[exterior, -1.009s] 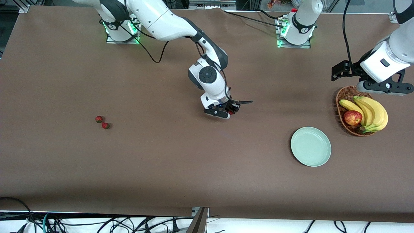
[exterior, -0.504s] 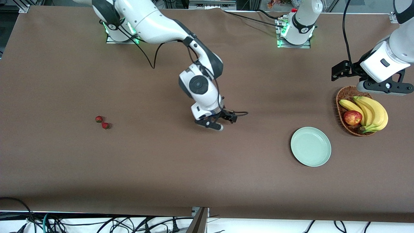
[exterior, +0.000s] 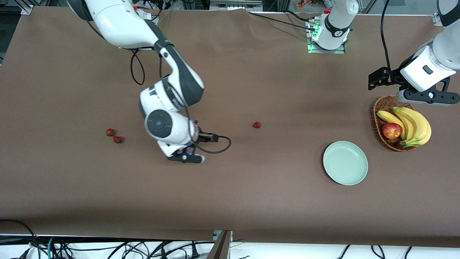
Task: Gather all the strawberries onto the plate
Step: 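Carry the strawberry toward the table middle with the right gripper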
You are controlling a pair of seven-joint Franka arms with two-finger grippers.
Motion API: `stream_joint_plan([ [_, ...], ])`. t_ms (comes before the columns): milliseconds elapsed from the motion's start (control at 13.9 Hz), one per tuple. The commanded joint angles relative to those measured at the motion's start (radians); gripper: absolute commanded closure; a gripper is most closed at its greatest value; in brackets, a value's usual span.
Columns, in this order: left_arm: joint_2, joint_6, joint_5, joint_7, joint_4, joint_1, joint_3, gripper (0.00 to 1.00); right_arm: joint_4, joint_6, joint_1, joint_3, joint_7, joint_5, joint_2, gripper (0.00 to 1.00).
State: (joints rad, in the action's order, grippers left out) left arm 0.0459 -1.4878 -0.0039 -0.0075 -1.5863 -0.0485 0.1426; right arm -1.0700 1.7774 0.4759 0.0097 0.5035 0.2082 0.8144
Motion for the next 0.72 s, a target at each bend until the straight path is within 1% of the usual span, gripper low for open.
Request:
stream_joint_plan([
  [0, 0.011, 0.024, -0.011, 0.023, 0.031, -0.002, -0.001, 0.00, -0.016, -0.105, -0.051, -0.022, -0.132, -0.055, -0.024, 0.00],
  [72, 0.011, 0.024, -0.011, 0.023, 0.031, -0.004, -0.001, 0.00, -0.016, -0.142, -0.054, -0.062, -0.141, -0.076, -0.024, 0.00],
  [216, 0.011, 0.024, -0.011, 0.023, 0.031, -0.002, -0.001, 0.00, -0.021, -0.205, -0.054, -0.141, -0.160, -0.089, -0.024, 0.00],
  [360, 0.018, 0.023, -0.011, 0.023, 0.026, 0.007, 0.003, 0.00, -0.045, -0.234, -0.057, -0.209, -0.300, -0.089, -0.024, 0.00],
  [432, 0.067, 0.024, -0.010, 0.020, 0.029, 0.010, 0.005, 0.00, -0.068, -0.236, -0.057, -0.243, -0.360, -0.084, -0.024, 0.00],
  [576, 0.098, 0.018, -0.010, 0.023, 0.035, 0.004, 0.005, 0.00, -0.102, -0.225, -0.059, -0.292, -0.431, -0.078, -0.024, 0.00],
  [648, 0.121, 0.008, -0.008, 0.023, 0.034, 0.013, 0.005, 0.00, -0.116, -0.220, -0.066, -0.306, -0.456, -0.073, -0.024, 0.00],
])
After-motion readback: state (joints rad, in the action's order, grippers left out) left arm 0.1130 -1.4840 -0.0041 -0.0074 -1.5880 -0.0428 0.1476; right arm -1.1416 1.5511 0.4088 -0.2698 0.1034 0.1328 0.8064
